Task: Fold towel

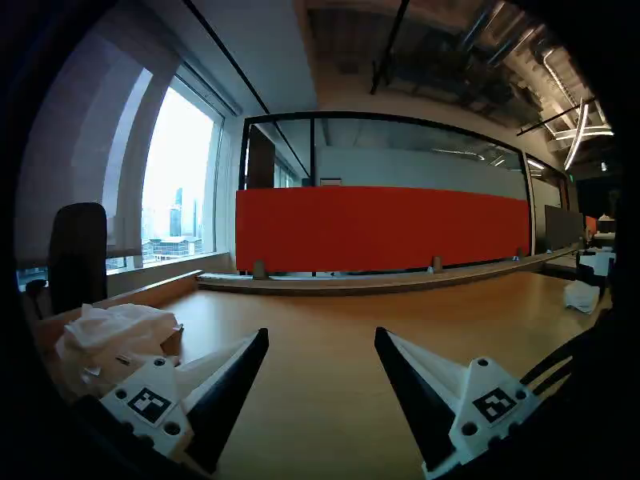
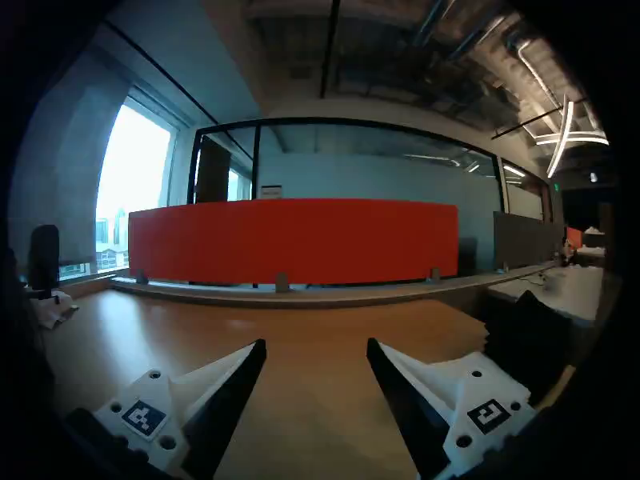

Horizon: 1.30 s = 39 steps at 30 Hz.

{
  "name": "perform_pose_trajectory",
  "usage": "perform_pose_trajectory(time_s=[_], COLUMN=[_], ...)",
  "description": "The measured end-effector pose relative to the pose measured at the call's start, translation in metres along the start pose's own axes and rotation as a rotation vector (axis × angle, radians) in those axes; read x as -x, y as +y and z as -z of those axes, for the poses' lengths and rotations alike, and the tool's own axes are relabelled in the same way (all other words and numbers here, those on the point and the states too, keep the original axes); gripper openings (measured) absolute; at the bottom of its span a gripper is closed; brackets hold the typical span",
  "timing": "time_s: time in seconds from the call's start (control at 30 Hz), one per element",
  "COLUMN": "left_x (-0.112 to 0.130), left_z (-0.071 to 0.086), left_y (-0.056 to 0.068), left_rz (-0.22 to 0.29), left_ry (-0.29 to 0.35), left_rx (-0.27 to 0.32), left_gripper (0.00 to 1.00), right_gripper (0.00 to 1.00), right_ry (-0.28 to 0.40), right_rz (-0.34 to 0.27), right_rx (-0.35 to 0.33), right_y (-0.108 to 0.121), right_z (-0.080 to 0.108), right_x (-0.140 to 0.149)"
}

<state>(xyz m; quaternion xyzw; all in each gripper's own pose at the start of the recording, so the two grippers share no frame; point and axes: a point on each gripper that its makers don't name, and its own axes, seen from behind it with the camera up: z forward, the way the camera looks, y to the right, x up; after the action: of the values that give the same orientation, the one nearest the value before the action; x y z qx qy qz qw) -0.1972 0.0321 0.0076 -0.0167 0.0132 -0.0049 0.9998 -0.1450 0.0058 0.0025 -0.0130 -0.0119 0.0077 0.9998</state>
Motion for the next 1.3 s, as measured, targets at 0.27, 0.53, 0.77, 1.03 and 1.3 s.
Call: perform_pose_trajectory(time_s=[0.27,0.53,0.77,1.03,1.3], left_x=[0.000,0.000,0.000,0.000,0.000], left_z=[0.000,0.000,0.000,0.000,0.000], left_y=[0.000,0.000,0.000,0.000,0.000], left_rz=[0.000,0.000,0.000,0.000,0.000], left_ry=[0.000,0.000,0.000,0.000,0.000], left_rx=[0.000,0.000,0.000,0.000,0.000], left_gripper=[0.98,0.99,0.99,0.99,0.99], right_gripper=[0.98,0.98,0.98,0.98,0.98], right_ry=[-0.022,-0.023,-0.020,-0.015,0.003], right_rz=[0.007,0.001,-0.013,-0.016,-0.007], right_rx=[0.003,-0.010,-0.020,-0.026,-0.047], right_y=[0.006,0.004,-0.001,-0.004,-0.013], right_z=[-0.007,-0.011,-0.008,-0.007,-0.005], right_x=[0.022,0.020,0.019,0.023,0.021])
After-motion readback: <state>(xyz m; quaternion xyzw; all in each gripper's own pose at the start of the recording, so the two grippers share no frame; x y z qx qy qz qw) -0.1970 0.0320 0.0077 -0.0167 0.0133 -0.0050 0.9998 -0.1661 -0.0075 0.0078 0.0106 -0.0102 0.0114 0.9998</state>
